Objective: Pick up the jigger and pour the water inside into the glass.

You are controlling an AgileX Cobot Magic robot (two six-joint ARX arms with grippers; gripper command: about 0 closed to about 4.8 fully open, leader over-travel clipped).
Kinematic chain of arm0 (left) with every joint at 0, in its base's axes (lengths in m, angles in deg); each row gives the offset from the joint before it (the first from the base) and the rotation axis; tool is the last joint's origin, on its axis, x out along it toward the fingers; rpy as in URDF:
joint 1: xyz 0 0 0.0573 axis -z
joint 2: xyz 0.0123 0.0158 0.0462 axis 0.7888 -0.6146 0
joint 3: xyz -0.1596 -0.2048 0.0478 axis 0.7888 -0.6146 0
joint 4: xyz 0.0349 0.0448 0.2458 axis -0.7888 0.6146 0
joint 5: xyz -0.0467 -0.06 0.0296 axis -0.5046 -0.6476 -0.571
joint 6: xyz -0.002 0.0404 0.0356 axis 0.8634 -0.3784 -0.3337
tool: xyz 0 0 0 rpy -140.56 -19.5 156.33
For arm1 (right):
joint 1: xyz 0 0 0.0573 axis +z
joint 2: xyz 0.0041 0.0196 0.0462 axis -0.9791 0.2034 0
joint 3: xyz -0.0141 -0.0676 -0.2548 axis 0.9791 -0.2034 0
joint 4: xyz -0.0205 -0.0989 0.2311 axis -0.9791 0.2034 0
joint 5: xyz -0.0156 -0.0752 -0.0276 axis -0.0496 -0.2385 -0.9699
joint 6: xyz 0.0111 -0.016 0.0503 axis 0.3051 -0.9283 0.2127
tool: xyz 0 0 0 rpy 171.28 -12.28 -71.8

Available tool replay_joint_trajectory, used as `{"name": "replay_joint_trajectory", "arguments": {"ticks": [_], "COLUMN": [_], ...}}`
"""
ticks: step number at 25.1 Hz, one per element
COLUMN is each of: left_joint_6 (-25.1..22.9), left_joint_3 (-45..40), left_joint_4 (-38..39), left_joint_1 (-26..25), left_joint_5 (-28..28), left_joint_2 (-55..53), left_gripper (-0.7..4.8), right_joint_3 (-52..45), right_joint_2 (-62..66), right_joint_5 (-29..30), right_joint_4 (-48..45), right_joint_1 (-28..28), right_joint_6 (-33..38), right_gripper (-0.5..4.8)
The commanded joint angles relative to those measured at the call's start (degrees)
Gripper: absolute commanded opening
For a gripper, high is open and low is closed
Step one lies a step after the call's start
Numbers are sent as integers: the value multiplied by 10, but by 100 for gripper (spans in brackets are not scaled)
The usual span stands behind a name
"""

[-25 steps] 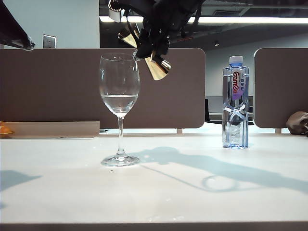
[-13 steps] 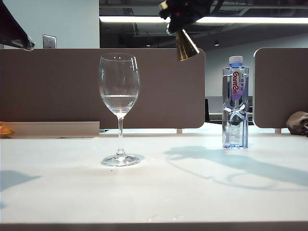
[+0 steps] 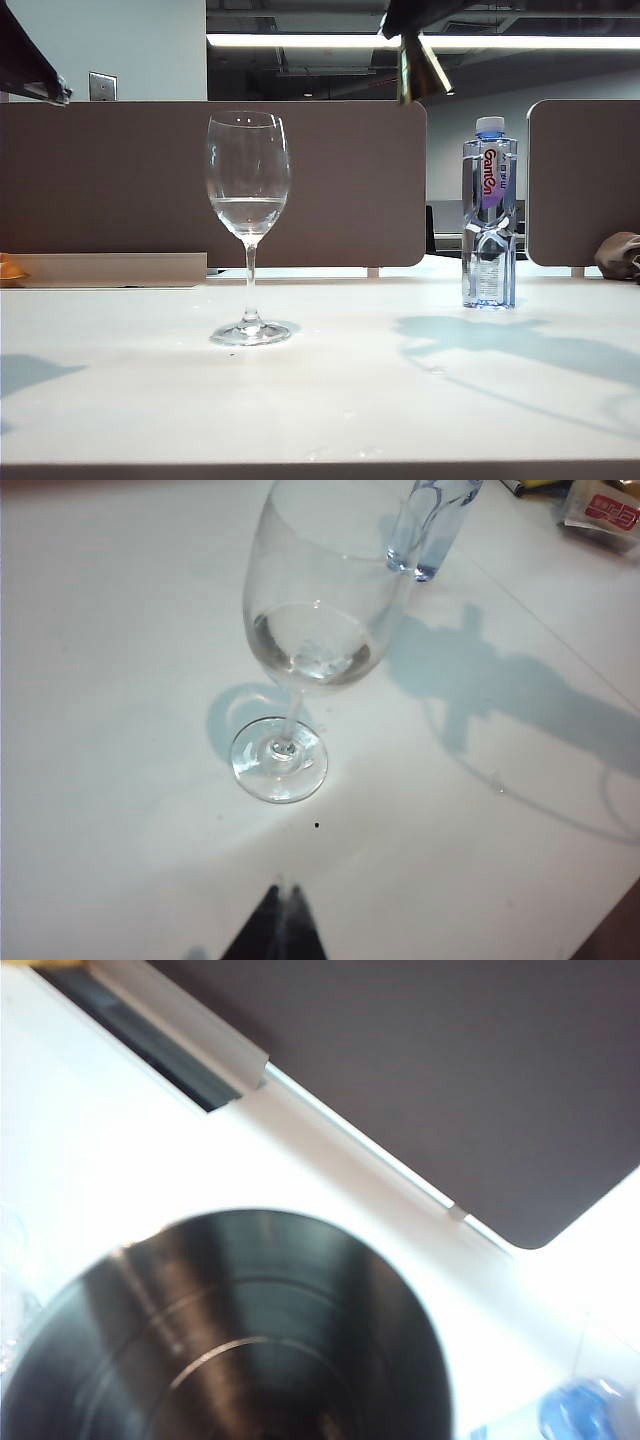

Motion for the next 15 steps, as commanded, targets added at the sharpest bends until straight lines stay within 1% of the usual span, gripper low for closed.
{"name": "replay_joint_trajectory", "arguments": {"ticks": [1, 3, 4, 7, 11, 15], "left_joint_6": [43, 63, 65, 62, 62, 64], "left_joint_3": [0, 0, 0, 0, 0, 0], "left_joint_4": [1, 28, 35, 68, 74, 83], "left_joint_1": [0, 0, 0, 0, 0, 0], "left_joint_5": [-4, -4, -6, -59, -60, -54], "left_joint_2": [1, 1, 1, 9, 42, 88], "left_gripper": [4, 4, 4, 3, 3, 3], "right_joint_3": [-69, -113, -128, -184, -216, -221], "right_joint_2": [-83, -125, -139, -164, -154, -126], "right_joint_5": [26, 30, 30, 30, 30, 29], "right_joint_4": [3, 5, 6, 1, -2, -2], "right_joint_1": [0, 0, 0, 0, 1, 1], "right_joint_6": [40, 62, 65, 89, 89, 101], "right_gripper": [14, 14, 13, 13, 13, 13]}}
